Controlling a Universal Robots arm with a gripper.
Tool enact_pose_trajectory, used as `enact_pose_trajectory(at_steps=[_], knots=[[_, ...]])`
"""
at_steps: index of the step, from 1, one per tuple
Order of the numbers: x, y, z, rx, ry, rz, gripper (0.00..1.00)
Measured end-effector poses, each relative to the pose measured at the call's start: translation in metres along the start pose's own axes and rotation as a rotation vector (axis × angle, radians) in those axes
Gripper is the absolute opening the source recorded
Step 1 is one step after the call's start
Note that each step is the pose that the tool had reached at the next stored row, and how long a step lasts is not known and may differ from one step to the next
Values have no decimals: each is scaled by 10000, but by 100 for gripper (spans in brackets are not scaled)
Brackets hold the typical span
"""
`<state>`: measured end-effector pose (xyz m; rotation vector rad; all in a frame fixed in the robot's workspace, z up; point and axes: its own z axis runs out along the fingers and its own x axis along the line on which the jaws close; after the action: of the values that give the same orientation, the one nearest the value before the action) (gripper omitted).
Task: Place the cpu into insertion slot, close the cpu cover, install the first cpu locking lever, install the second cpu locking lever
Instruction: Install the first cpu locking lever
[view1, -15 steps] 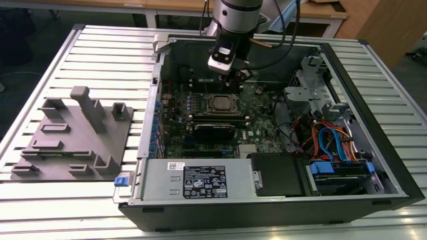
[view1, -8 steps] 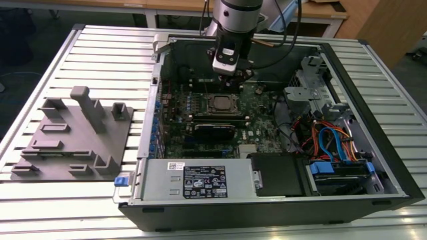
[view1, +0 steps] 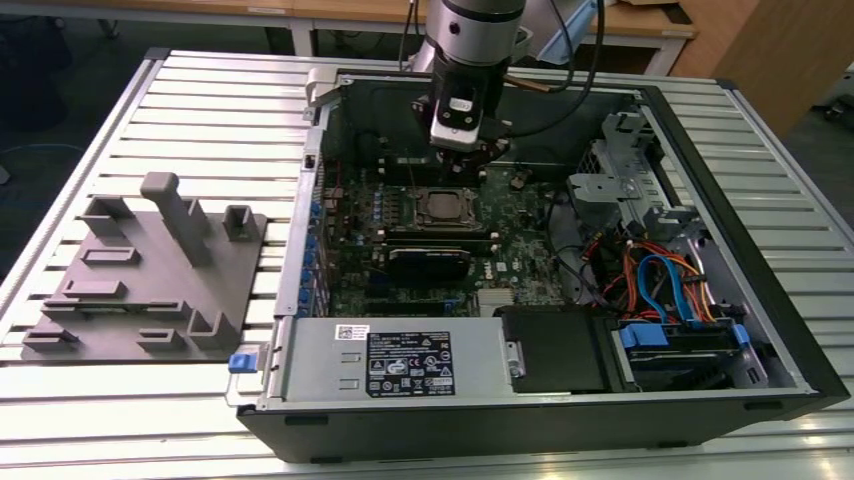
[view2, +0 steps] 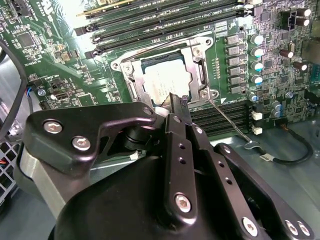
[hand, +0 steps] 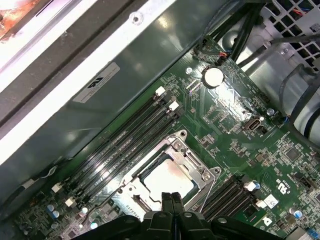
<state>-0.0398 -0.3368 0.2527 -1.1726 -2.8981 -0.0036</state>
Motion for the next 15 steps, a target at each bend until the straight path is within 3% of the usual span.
enact_pose_trajectory(at_steps=[15], knots=[[0,0,0,2,0,-151,10]])
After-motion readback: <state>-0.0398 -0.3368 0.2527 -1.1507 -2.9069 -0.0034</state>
